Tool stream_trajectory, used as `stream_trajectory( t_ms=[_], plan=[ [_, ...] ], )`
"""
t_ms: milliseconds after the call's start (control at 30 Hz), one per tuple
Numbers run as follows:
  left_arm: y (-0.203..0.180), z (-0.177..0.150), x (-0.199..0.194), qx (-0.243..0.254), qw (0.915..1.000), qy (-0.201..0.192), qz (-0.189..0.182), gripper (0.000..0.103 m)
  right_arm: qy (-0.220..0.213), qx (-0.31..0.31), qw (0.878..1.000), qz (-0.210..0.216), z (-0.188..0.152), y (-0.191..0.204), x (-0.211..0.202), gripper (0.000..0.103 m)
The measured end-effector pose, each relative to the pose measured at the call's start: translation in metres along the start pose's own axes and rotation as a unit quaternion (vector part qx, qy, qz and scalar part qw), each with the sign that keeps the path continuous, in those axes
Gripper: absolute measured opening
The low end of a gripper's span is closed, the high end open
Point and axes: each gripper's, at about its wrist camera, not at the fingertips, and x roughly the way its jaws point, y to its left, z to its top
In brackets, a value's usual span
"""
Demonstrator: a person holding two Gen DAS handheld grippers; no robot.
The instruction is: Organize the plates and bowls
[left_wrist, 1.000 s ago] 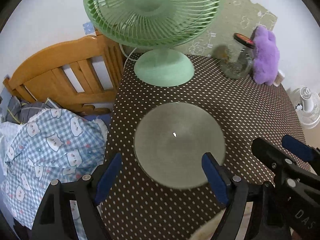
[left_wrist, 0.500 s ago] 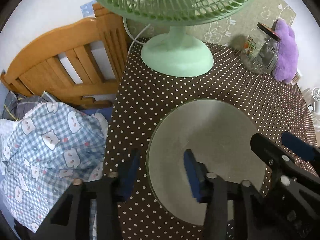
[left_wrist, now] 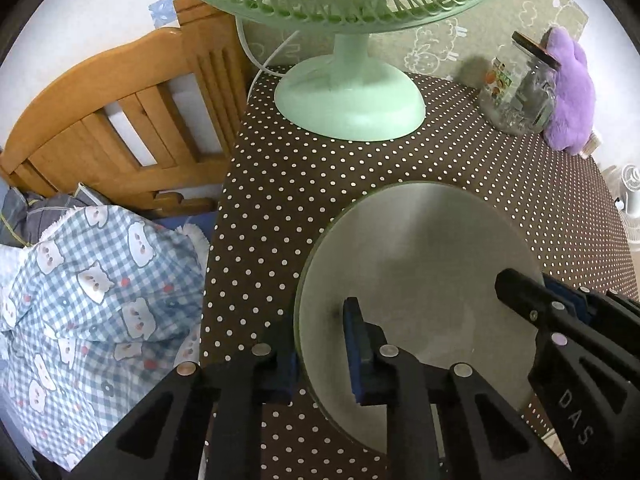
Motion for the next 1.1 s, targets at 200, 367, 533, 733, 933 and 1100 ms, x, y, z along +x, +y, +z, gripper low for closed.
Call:
stream_trajectory(
  t_ms=[200,367,533,733,933,1100],
  plan=[
    [-0.007,-0.004,-0.008,0.015,0.9999,0.002,-0.002,0.016,0.009,0.008,1.000,-0.002,-0.003,-0.003,-0.006,0.014],
    [-0.019,-0.013,-0.023,0.019,0.9998,0.004,-0.002,0.016,0.007,0.006,1.000,-0.004,-0.014,-0.010,-0.024,0.014],
    [-0.035,-0.021,-0.042,0.021,0.9998,-0.002,-0.001,0.016,0.007,0.014,1.000,-0.001,-0.024,-0.023,-0.042,0.014],
    [-0.058,-0.034,-0.068,0.025,0.9996,-0.013,0.008,0.016,-0.005,0.008,1.000,0.004,-0.039,-0.040,-0.071,0.014],
    [-0.085,-0.048,-0.093,0.031,0.9991,-0.023,0.018,0.016,-0.009,0.005,1.000,0.012,-0.054,-0.062,-0.097,0.014],
    [-0.110,-0.061,-0.114,0.030,0.9990,-0.030,0.016,0.016,-0.017,0.006,1.000,0.013,-0.068,-0.085,-0.122,0.014]
  ],
)
